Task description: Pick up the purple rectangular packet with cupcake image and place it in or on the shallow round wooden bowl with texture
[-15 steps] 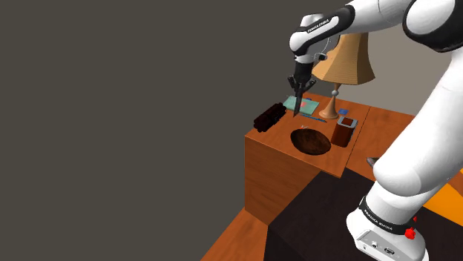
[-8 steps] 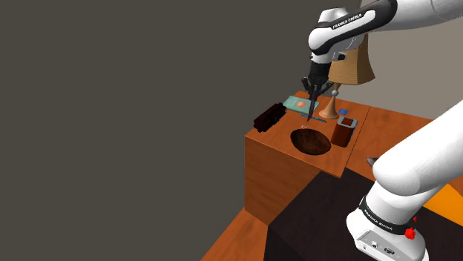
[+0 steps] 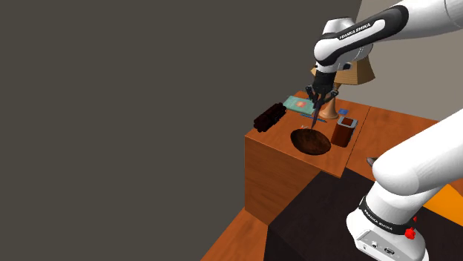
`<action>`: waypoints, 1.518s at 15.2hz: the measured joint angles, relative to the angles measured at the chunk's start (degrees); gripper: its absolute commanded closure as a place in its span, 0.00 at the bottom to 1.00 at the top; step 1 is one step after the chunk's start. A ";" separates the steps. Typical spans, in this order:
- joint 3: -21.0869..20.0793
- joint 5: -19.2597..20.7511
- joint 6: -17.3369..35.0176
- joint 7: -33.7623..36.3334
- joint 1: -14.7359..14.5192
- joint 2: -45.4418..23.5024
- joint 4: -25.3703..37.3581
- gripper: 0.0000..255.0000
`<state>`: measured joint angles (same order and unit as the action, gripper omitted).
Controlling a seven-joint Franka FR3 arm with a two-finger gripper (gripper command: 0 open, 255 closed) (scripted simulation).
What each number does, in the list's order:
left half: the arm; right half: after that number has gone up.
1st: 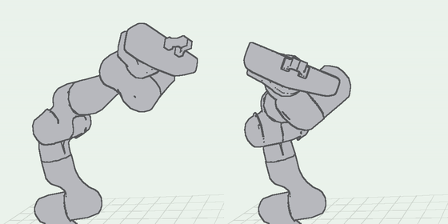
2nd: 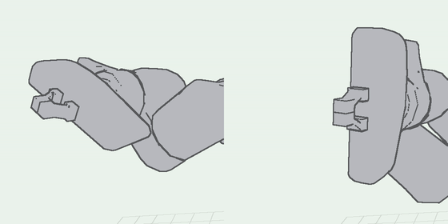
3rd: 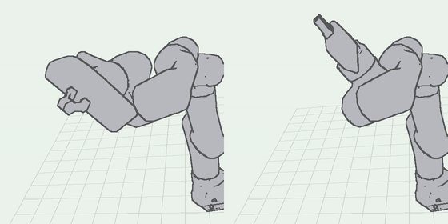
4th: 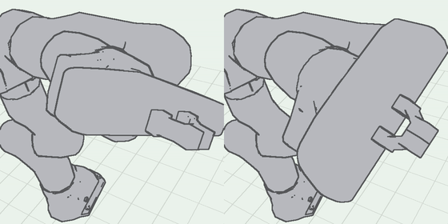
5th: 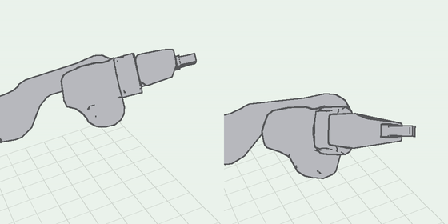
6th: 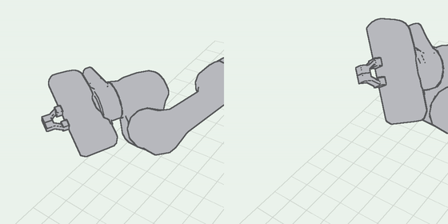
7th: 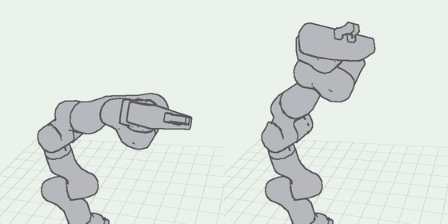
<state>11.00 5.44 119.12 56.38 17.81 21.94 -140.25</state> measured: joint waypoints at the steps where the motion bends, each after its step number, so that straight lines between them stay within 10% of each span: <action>1: 0.09 -0.01 0.82 -0.06 0.00 -0.48 -0.34 1.00; 22: 1.17 -0.26 14.39 -0.56 -0.07 -7.06 -7.34 1.00; 23: 1.17 -0.26 14.39 -0.56 -0.07 -7.06 -7.34 0.00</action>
<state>12.17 5.17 133.52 55.82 17.74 14.88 -147.60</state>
